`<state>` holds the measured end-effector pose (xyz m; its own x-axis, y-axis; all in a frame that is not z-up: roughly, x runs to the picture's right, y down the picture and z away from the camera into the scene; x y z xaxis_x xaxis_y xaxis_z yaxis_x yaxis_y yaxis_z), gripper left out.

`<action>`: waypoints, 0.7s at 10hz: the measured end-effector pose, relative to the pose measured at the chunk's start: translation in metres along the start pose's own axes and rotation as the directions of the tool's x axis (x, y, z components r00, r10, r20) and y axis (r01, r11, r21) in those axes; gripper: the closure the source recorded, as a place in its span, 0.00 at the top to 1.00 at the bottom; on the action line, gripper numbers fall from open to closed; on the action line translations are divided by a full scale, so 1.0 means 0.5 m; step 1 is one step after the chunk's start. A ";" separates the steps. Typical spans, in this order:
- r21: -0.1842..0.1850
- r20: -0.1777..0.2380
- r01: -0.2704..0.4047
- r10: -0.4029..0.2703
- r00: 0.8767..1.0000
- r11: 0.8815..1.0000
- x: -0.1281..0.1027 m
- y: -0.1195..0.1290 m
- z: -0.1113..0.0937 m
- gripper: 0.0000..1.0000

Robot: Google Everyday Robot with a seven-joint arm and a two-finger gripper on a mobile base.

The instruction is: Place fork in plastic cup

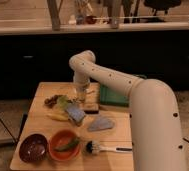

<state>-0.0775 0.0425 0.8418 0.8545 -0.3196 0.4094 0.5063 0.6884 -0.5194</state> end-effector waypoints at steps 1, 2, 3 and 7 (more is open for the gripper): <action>0.005 -0.016 0.021 -0.021 1.000 1.000 -0.014 -0.006 -0.008 0.00; 0.007 -0.034 0.038 -0.037 0.999 0.999 -0.020 -0.008 -0.014 0.00; 0.008 -0.047 0.055 -0.055 0.997 0.998 -0.027 -0.009 -0.020 0.00; 0.024 -0.059 0.188 -0.187 0.981 0.982 -0.053 -0.021 -0.034 0.00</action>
<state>-0.1036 0.0327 0.8239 0.7502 -0.4802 0.4545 0.6554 0.6310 -0.4151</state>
